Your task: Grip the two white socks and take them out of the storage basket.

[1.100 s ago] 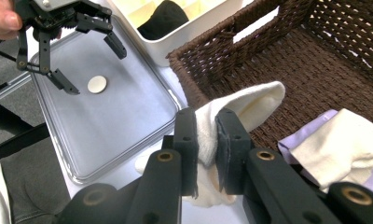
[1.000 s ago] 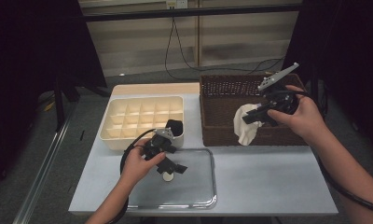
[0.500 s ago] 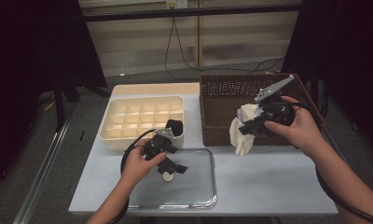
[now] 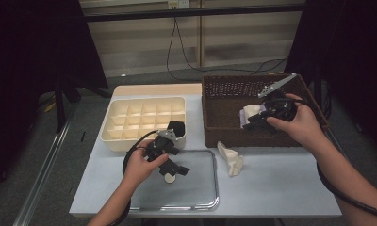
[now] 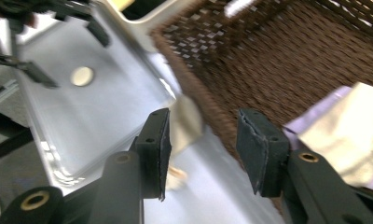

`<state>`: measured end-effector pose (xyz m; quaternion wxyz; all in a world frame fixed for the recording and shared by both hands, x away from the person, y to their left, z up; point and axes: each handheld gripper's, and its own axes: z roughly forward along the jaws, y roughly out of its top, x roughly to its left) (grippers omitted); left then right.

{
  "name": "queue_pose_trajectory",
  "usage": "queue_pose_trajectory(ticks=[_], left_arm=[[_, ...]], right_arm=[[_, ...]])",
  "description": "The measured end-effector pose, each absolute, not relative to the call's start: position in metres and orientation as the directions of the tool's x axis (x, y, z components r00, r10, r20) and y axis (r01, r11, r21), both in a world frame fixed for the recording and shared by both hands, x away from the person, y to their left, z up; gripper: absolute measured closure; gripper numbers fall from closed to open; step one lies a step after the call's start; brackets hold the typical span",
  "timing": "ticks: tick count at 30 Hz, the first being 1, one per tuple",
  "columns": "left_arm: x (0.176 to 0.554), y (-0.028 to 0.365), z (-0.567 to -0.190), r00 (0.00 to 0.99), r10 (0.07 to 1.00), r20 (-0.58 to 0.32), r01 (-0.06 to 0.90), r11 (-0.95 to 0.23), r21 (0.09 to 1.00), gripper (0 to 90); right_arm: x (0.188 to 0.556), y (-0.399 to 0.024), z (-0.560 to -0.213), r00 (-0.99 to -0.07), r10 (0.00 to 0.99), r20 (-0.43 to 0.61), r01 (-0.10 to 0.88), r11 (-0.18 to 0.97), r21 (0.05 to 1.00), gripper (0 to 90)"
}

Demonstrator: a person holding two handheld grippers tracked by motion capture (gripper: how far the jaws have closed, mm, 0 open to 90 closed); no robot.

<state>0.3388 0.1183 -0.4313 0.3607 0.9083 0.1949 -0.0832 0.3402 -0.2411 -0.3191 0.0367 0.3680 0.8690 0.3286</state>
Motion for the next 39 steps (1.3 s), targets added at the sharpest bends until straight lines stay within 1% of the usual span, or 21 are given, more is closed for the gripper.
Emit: queue_pose_trajectory(ticks=[2,4,7,9,12,14,19,20,22,25,29,39], left_arm=[[0.338,0.118,-0.431,0.902,0.306,-0.305,0.432,-0.645,0.630,4.4],[0.339,0.120,-0.430,0.907,0.303,-0.293,0.421,-0.662,0.620,4.4],[0.339,0.120,-0.431,0.903,0.307,-0.300,0.429,-0.651,0.626,4.4],[0.339,0.120,-0.431,0.904,0.305,-0.301,0.428,-0.651,0.626,4.4],[0.340,0.120,-0.432,0.904,0.304,-0.302,0.428,-0.652,0.626,4.4],[0.340,0.120,-0.432,0.905,0.304,-0.297,0.425,-0.657,0.622,4.4],[0.340,0.120,-0.431,0.904,0.306,-0.300,0.429,-0.651,0.627,4.4],[0.340,0.121,-0.430,0.906,0.320,-0.277,0.423,-0.668,0.612,4.4],[0.341,0.122,-0.431,0.906,0.300,-0.297,0.422,-0.656,0.625,4.4],[0.341,0.122,-0.431,0.906,0.304,-0.296,0.424,-0.655,0.625,4.4],[0.342,0.124,-0.431,0.905,0.307,-0.294,0.426,-0.656,0.624,4.4],[0.342,0.124,-0.430,0.906,0.312,-0.287,0.424,-0.660,0.620,4.4]], right_arm=[[0.347,-0.243,-0.322,-0.712,0.682,0.167,0.627,0.510,0.589,51.7],[0.355,-0.245,-0.326,-0.699,0.696,0.166,0.638,0.501,0.585,48.3],[0.364,-0.246,-0.329,-0.684,0.714,0.150,0.644,0.494,0.584,44.2],[0.371,-0.247,-0.332,-0.666,0.731,0.149,0.657,0.479,0.582,38.3],[0.379,-0.248,-0.336,-0.655,0.743,0.141,0.662,0.473,0.582,35.5],[0.384,-0.248,-0.339,-0.642,0.754,0.139,0.671,0.466,0.577,31.3],[0.396,-0.251,-0.347,-0.613,0.778,0.134,0.693,0.449,0.565,25.2],[0.399,-0.252,-0.349,-0.609,0.783,0.128,0.694,0.447,0.565,23.9],[0.403,-0.253,-0.352,-0.597,0.792,0.127,0.703,0.441,0.558,20.9],[0.410,-0.255,-0.356,-0.579,0.804,0.134,0.716,0.423,0.555,19.6],[0.417,-0.257,-0.363,-0.561,0.817,0.136,0.728,0.408,0.551,15.4],[0.431,-0.261,-0.376,-0.526,0.844,0.110,0.744,0.393,0.540,13.4]])
